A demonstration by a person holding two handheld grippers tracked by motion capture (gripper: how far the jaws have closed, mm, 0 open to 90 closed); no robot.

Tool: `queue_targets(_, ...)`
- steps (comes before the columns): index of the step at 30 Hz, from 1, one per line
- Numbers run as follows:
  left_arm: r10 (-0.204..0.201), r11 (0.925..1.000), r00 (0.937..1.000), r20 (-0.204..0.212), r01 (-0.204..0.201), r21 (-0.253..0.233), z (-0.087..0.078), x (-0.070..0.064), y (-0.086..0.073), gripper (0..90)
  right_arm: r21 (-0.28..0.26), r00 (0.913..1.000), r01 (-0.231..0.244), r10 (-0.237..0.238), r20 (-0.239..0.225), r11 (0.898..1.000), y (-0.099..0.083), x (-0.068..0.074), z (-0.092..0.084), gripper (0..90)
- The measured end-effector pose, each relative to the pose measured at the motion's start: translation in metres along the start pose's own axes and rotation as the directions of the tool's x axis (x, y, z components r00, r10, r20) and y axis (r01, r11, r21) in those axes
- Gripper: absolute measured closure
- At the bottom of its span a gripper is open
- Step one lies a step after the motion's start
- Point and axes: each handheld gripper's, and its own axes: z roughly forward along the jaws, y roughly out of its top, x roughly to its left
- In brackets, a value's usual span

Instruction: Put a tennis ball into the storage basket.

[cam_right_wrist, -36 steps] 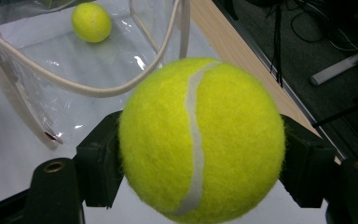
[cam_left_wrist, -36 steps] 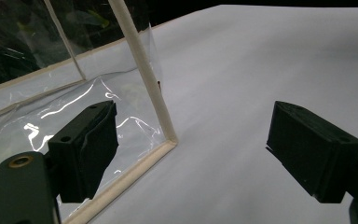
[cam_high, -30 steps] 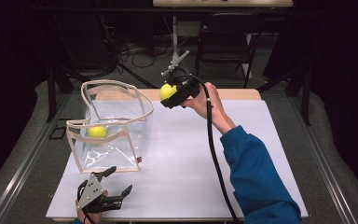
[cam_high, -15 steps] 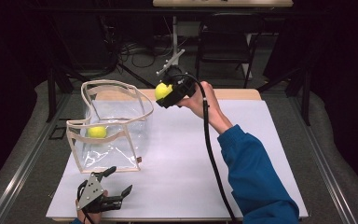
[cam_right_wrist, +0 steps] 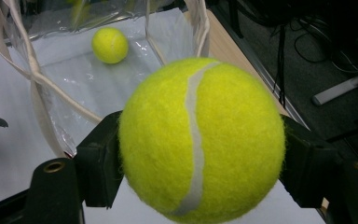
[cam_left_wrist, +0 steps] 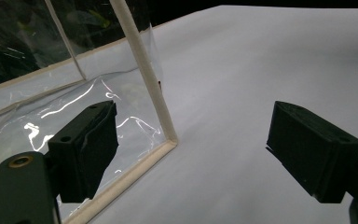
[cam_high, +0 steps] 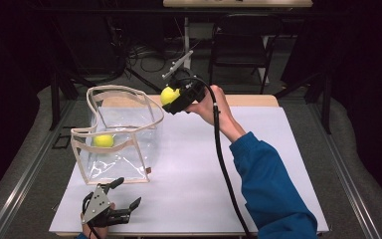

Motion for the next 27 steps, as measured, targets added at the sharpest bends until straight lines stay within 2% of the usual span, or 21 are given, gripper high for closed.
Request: queue_targets(27, -0.002, 1.0, 1.0, -0.001, 0.002, -0.001, -0.0001, 0.0002, -0.0001, 15.9, -0.039, 0.9997, 0.014, -0.015, -0.017, 0.999, 0.0102, 0.0087, 0.0027, 26.4)
